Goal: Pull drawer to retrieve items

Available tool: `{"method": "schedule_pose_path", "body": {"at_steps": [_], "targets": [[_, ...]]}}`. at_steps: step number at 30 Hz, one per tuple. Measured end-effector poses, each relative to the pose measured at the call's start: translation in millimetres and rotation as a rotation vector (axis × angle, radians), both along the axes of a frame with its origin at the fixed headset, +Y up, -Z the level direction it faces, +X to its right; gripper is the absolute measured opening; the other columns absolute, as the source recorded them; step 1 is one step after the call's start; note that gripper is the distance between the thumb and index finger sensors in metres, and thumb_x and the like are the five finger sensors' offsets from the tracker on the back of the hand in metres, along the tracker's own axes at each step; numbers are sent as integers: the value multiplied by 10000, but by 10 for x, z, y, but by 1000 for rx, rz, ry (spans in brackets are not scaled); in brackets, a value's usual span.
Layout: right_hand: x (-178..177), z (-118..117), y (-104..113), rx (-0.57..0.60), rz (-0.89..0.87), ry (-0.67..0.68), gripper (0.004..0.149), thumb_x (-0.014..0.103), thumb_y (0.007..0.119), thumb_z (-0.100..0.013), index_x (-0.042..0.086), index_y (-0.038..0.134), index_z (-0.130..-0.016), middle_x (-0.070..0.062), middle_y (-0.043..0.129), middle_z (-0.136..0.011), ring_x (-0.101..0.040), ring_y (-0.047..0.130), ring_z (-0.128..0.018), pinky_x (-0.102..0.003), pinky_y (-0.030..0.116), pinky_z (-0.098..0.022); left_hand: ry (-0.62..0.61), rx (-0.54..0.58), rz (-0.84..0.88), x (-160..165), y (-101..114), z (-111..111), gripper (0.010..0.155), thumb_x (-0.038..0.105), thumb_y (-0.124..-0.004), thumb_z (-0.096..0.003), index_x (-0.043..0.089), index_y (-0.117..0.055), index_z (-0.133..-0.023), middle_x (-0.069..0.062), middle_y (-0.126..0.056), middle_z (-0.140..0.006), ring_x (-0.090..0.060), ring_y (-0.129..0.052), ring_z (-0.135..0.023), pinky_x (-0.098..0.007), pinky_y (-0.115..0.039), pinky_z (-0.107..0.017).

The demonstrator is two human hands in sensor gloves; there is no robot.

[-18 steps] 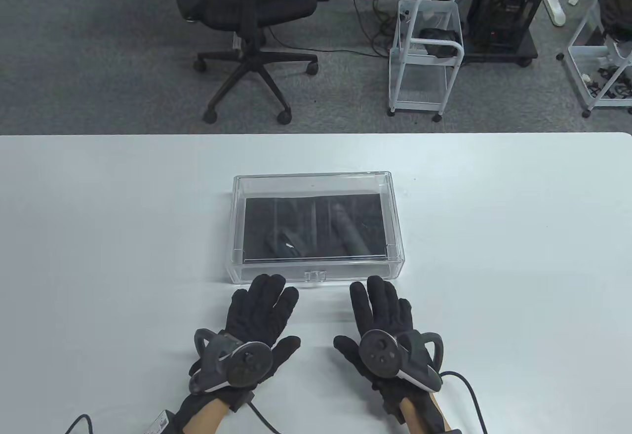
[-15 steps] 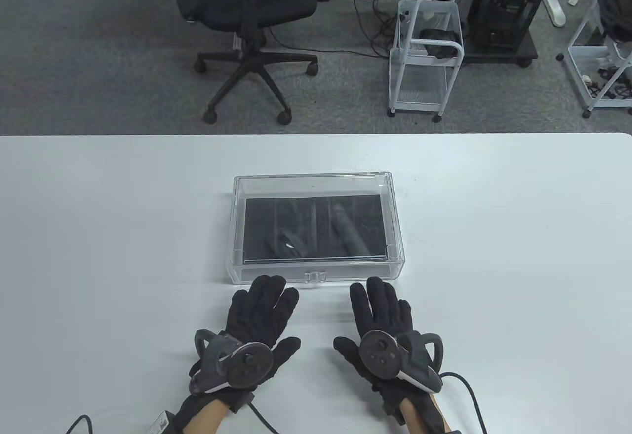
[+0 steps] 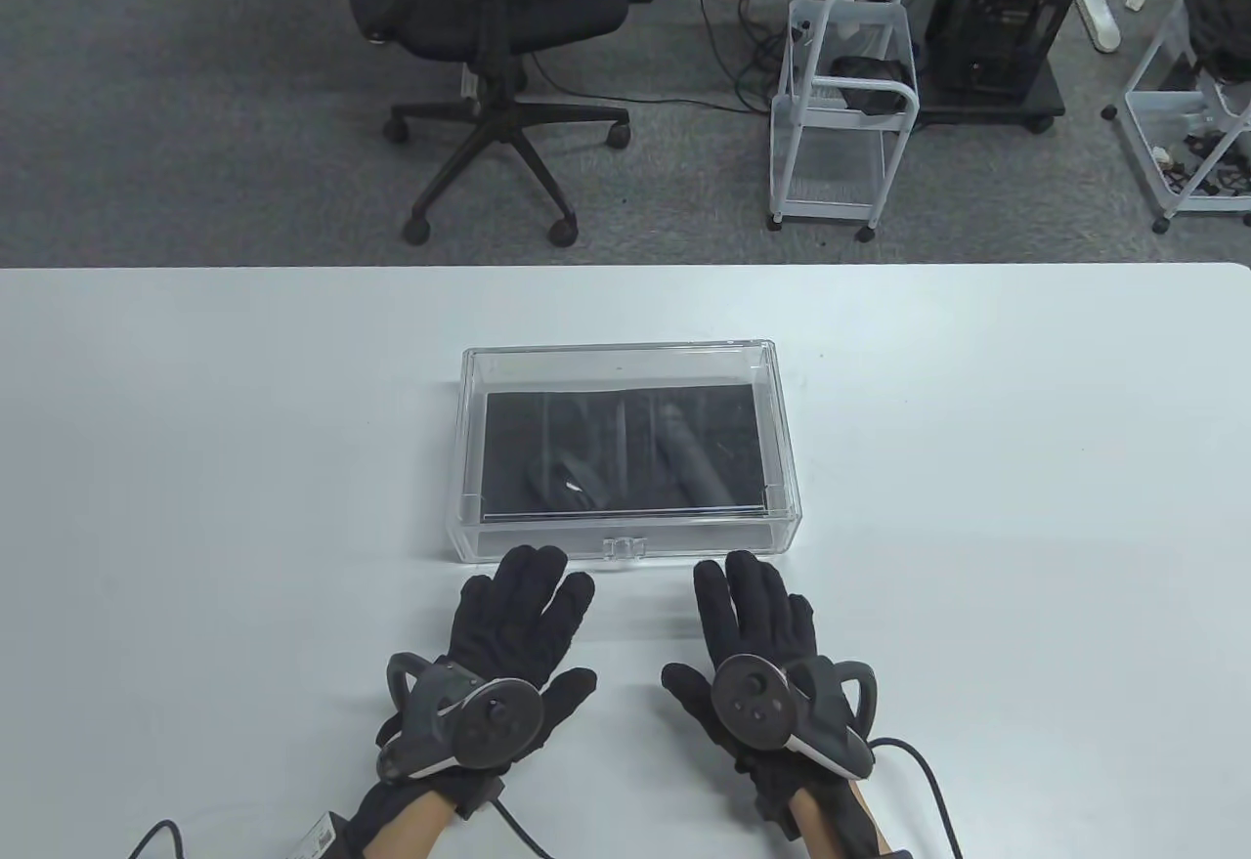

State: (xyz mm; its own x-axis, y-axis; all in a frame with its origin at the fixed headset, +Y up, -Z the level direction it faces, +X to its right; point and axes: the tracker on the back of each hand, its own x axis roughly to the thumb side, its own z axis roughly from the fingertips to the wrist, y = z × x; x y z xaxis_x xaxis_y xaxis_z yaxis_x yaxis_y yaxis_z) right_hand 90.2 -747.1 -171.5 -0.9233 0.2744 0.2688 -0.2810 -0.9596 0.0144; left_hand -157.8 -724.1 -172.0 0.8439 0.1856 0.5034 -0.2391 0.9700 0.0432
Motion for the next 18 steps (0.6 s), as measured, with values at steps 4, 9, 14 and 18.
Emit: {"method": "schedule_pose_path", "body": {"at_steps": [4, 9, 14, 18], "targets": [[-44, 7, 56, 88, -45, -73, 817, 563, 676, -523, 125, 425, -1165, -237, 578, -1119, -483, 725, -939, -658, 663, -657, 9, -1, 4, -10, 1, 6, 845, 590, -676, -494, 269, -302, -1180, -164, -309, -1268, -464, -342, -1163, -738, -421, -760], [-139, -172, 37, -62, -172, -141, 662, 529, 696, -532, 106, 705, -1041, -169, 875, -895, -382, 976, -652, -553, 853, -487, 37, 0, 9, -40, 51, 30, 857, 593, -672, -495, 260, -282, -1182, -171, -289, -1268, -471, -324, -1161, -739, -417, -761], [-236, -605, -91, -370, -426, -270, 688, 532, 682, -541, 55, 689, -1036, -175, 889, -870, -368, 994, -618, -529, 877, -448, 46, 5, 40, -76, 90, 21, 854, 588, -676, -496, 259, -290, -1182, -176, -279, -1268, -474, -315, -1161, -741, -413, -760], [-292, -800, -420, -725, -925, -469, 770, 525, 664, -559, -50, 588, -1065, -250, 809, -915, -391, 975, -632, -520, 889, -425, 53, 2, 59, -99, 101, 8, 850, 586, -675, -498, 258, -295, -1183, -182, -266, -1266, -476, -311, -1159, -740, -414, -761]]}}
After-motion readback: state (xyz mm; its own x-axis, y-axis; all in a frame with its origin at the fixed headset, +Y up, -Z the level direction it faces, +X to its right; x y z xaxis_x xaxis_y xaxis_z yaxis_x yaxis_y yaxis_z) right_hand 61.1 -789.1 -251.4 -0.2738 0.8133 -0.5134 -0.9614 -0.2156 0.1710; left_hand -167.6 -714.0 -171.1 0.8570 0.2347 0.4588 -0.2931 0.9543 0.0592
